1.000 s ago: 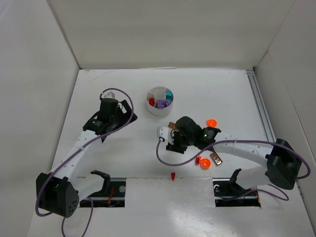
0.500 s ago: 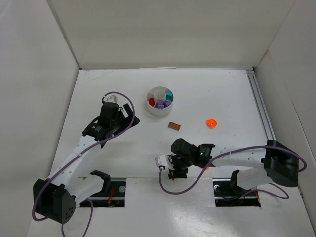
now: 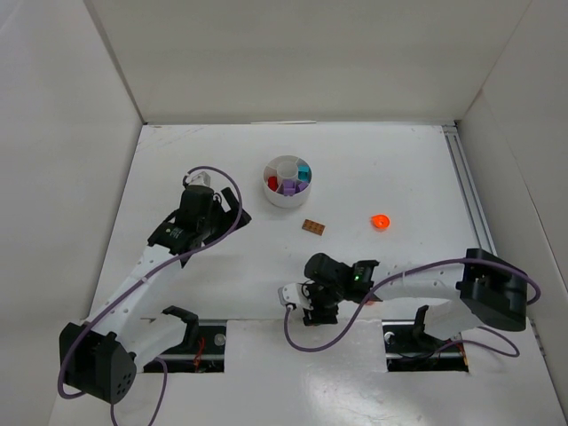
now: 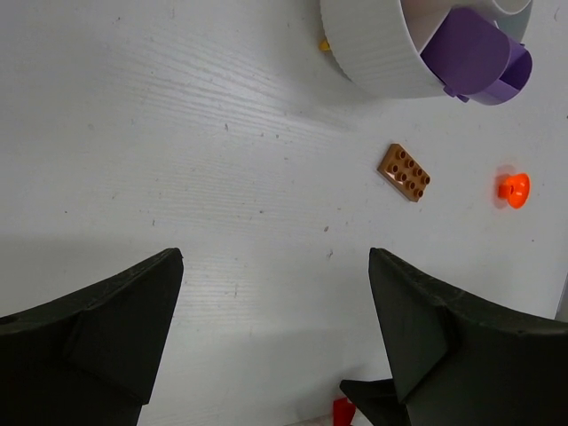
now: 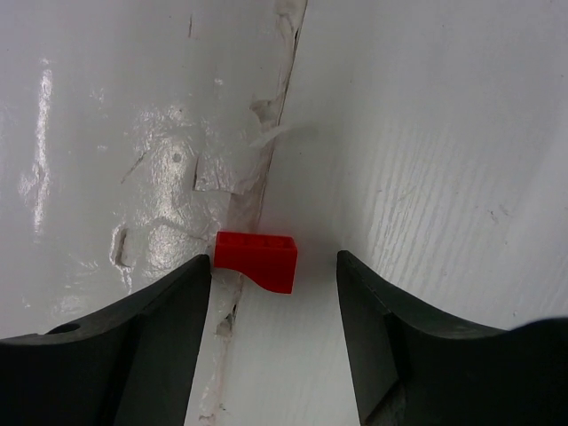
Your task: Sort the legos into containers by color
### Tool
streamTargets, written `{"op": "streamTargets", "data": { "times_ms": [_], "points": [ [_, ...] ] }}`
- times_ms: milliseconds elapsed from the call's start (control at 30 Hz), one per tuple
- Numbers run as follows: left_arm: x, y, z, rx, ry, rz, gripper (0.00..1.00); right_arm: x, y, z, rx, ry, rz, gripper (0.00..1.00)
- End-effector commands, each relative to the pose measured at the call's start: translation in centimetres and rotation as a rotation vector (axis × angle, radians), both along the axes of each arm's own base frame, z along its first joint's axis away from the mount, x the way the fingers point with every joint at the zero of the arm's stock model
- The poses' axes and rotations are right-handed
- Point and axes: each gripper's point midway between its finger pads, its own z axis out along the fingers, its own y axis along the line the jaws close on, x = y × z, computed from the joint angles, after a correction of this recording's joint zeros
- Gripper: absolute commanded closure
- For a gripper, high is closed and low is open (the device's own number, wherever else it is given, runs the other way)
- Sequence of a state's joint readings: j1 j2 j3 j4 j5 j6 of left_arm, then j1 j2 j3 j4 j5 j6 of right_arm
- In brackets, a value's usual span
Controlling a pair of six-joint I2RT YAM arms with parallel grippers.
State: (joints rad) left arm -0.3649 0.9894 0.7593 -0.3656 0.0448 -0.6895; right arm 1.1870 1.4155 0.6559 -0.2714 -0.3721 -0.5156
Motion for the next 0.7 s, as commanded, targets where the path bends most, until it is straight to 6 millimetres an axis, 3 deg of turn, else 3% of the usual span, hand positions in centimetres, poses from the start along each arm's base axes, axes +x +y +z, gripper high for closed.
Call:
{"op": "streamTargets", "data": {
  "times_ms": [0,667],
  "points": [
    [0.0,-0.2,0.7,-0.018,-0.028,-0.005,0.17,-0.8,0.6,-0.5,0.014,-0.005,0.051,0.36],
    [-0.3,0.0,0.1,-0.006,-0.013,0.002,0.22,0.6,1.6,-1.0,0.046,-0.095,0.084,0.48]
  ]
}}
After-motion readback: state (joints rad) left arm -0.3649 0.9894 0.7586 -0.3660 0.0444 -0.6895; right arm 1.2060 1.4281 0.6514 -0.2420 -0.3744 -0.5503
